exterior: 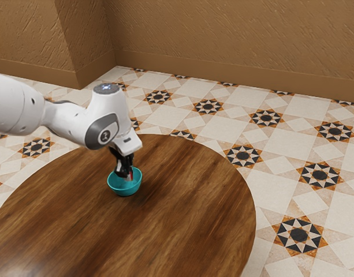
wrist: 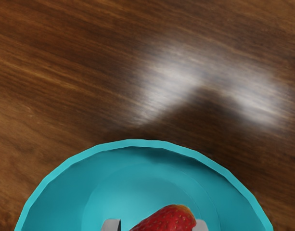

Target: Take strawberry from the bowl

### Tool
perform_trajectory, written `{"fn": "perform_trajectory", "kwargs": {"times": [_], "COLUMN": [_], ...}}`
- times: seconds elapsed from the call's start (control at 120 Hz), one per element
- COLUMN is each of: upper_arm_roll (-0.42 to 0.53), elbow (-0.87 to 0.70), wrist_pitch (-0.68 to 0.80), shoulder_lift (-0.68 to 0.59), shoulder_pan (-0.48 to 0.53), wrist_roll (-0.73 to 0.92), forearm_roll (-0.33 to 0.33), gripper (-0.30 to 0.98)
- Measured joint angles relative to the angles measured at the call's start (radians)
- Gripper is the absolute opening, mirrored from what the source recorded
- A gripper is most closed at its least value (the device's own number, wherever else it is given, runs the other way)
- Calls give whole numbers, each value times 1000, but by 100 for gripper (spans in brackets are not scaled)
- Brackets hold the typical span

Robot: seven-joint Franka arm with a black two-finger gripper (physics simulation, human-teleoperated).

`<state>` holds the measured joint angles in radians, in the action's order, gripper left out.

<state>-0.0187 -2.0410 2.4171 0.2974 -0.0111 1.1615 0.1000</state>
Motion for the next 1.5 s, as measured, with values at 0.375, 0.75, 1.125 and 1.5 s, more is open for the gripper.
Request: {"fn": "perform_trajectory", "kwargs": {"times": [0.375, 0.75, 1.125, 1.5], "upper_arm_roll": [58, 57, -99, -83], "elbow": [-46, -13, 386, 502], "wrist_pitch": [10, -24, -689, -904], "shoulder_lift": [-33, -135, -420, -338], "shoulder_pan": [-224, -255, -110, -25], "wrist_roll": [-130, -265, -731, -996], "forearm_roll": [14, -8, -15, -41], "gripper": [1, 52, 66, 68]}}
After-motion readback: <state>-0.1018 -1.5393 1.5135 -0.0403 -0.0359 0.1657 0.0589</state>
